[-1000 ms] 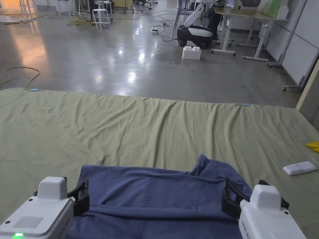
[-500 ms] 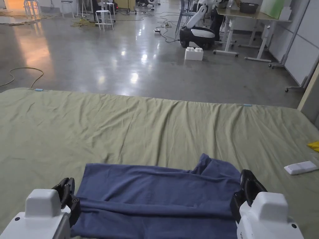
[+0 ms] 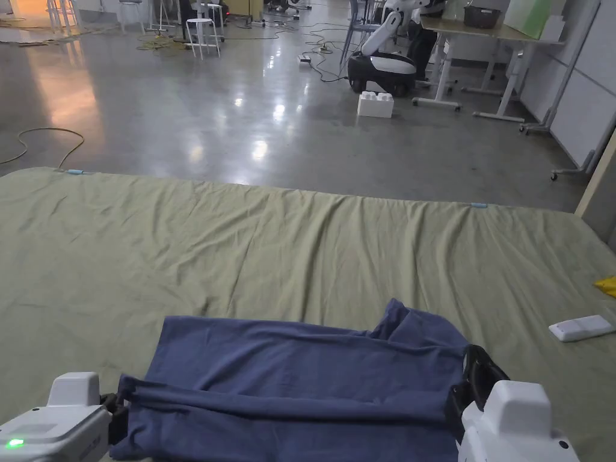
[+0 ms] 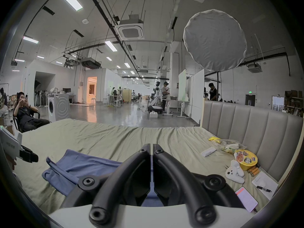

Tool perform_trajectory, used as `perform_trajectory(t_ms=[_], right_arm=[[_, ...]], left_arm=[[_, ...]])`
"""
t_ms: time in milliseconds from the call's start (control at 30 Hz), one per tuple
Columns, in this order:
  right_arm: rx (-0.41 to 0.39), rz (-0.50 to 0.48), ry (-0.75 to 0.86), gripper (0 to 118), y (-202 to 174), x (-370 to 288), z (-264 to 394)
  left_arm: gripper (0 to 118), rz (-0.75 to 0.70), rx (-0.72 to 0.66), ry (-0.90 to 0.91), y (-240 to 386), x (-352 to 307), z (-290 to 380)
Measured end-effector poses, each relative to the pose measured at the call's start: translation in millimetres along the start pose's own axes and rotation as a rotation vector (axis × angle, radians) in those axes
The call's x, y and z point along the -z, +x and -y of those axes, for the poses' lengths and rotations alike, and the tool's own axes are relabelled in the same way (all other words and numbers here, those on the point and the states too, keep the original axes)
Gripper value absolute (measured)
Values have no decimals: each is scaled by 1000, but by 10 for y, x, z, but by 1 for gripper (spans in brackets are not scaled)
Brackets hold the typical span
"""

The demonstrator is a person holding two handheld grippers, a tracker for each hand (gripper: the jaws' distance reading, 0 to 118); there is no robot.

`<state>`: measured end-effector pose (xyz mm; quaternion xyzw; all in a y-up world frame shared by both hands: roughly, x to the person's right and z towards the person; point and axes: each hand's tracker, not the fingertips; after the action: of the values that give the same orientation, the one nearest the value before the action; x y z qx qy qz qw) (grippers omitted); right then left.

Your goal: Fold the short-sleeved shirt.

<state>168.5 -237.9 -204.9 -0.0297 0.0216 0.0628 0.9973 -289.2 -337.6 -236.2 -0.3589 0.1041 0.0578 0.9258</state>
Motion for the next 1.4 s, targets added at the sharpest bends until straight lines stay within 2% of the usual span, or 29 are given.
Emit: perform_trajectory(t_ms=[33,67,100,200,367,433,500,567,667,700,733,767,833,867,900,933,967,1000,1167,1233,1333,1367,1400], right_arm=[[-5,-2,-7,3,2,8,14],[-7,-2,-11,3,6,15,29],[-8,-3,-18,3,10,22,44],[-15,-3,-44,3,20,42,89],[-4,2,-103,3,62,83,194],[-3,7,-122,3,71,101,241],[6,9,-142,3,88,114,285],[4,15,-161,3,100,140,332],[22,21,-209,3,180,199,403],[24,27,-224,3,214,220,424],[26,31,-242,4,258,243,449],[30,37,-263,5,329,276,486],[16,44,-328,21,456,352,562],[4,53,-365,37,537,408,602],[4,46,-414,60,631,478,657],[13,42,-471,78,714,542,716],[33,32,-571,88,807,622,814],[25,64,-638,89,904,684,882],[37,-7,-776,89,1149,988,1256],[13,-19,-830,89,1138,1107,1371],[19,-92,-911,89,1104,1284,1591],[11,-119,-958,85,1072,1328,1669],[9,-122,-985,71,1052,1346,1723]], left_arm=[[43,9,-9,-44,-35,105,-12],[68,-7,-13,-76,-57,194,-4],[68,1,-19,-138,-80,315,-16],[80,-18,-10,-227,-86,585,33],[80,-29,22,-350,-60,909,151],[81,-37,16,-315,-36,873,120],[79,-50,33,-335,16,836,137],[72,-57,73,-336,83,815,163],[45,-34,89,-335,155,763,156],[26,-26,98,-336,168,784,144],[15,-16,112,-333,180,779,142],[10,-1,130,-328,184,759,142],[8,13,139,-327,171,717,145],[8,18,137,-318,160,678,137],[7,21,120,-303,137,650,132],[7,24,102,-296,113,618,126],[7,24,90,-281,107,573,107],[7,4,99,-251,99,538,88],[7,2,113,-225,94,439,88],[7,1,112,-221,89,436,86],[7,-2,110,-223,97,438,96],[7,-3,111,-222,113,419,100],[7,-4,111,-229,127,406,108]])
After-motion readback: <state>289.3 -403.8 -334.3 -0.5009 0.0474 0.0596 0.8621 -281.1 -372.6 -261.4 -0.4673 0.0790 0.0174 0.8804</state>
